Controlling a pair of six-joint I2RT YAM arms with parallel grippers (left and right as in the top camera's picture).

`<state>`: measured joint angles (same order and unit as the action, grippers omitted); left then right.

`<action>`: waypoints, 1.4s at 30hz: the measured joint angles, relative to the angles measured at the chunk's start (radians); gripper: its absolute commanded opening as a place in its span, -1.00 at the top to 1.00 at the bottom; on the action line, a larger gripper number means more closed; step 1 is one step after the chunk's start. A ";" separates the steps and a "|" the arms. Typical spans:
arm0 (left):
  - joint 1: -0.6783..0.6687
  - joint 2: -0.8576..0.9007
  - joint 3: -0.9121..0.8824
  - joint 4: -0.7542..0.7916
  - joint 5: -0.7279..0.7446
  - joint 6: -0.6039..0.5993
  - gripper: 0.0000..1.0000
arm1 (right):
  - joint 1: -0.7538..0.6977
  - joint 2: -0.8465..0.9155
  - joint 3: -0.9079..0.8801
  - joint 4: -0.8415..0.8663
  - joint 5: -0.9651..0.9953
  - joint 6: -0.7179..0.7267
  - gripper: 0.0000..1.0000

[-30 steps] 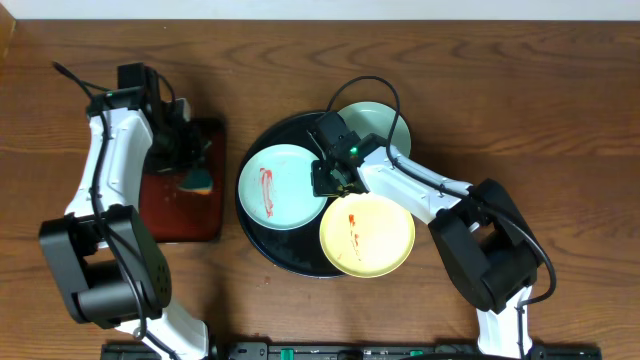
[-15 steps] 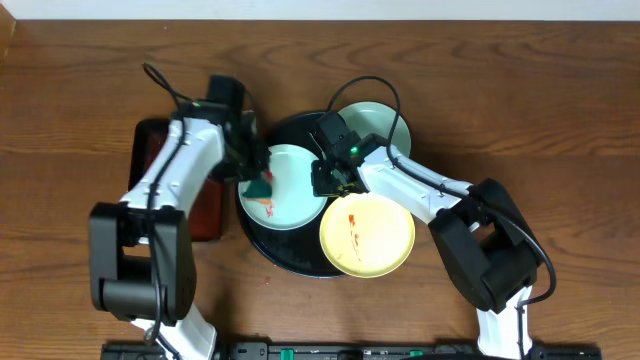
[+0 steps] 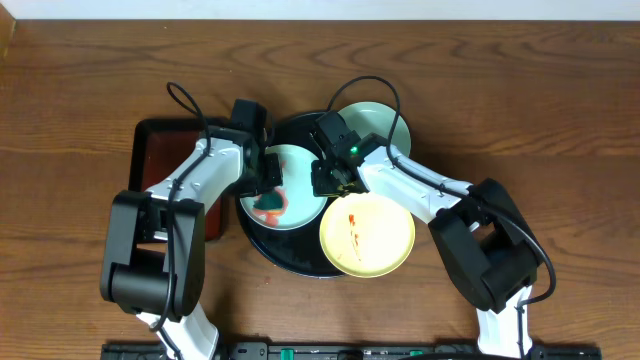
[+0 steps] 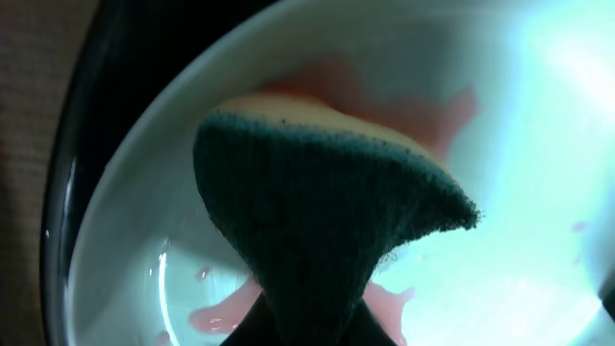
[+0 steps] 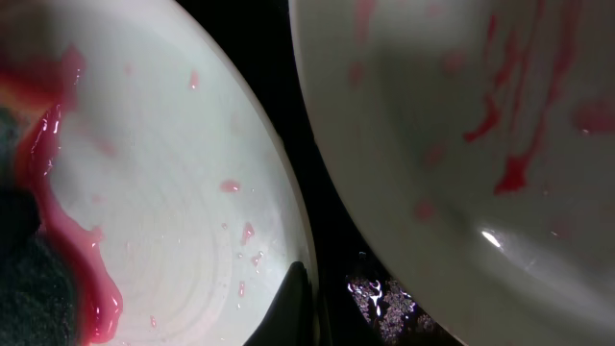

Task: Clean dirty plates on tray and stack at the side
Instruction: 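Scrub the held green plate with the sponge in the left gripper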

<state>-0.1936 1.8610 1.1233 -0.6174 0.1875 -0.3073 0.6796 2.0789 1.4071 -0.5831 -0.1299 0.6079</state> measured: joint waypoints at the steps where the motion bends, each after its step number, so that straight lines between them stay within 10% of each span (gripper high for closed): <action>1: 0.000 0.002 0.003 -0.012 0.011 0.000 0.85 | 0.000 0.000 0.000 0.000 0.000 -0.001 0.97; 13: 0.008 0.018 -0.008 0.009 0.248 0.200 0.85 | 0.000 0.000 0.000 -0.005 0.007 -0.014 0.98; 27: -0.031 0.005 0.007 0.021 -0.165 -0.035 0.85 | 0.002 0.002 0.001 0.000 -0.009 -0.014 0.98; 42: 0.017 0.015 0.009 -0.108 0.171 0.280 0.85 | 0.002 0.002 0.001 -0.008 -0.010 -0.028 0.98</action>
<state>-0.1764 1.8759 1.1320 -0.7250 0.3580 -0.0273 0.6811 2.0811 1.4082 -0.5907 -0.1394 0.5797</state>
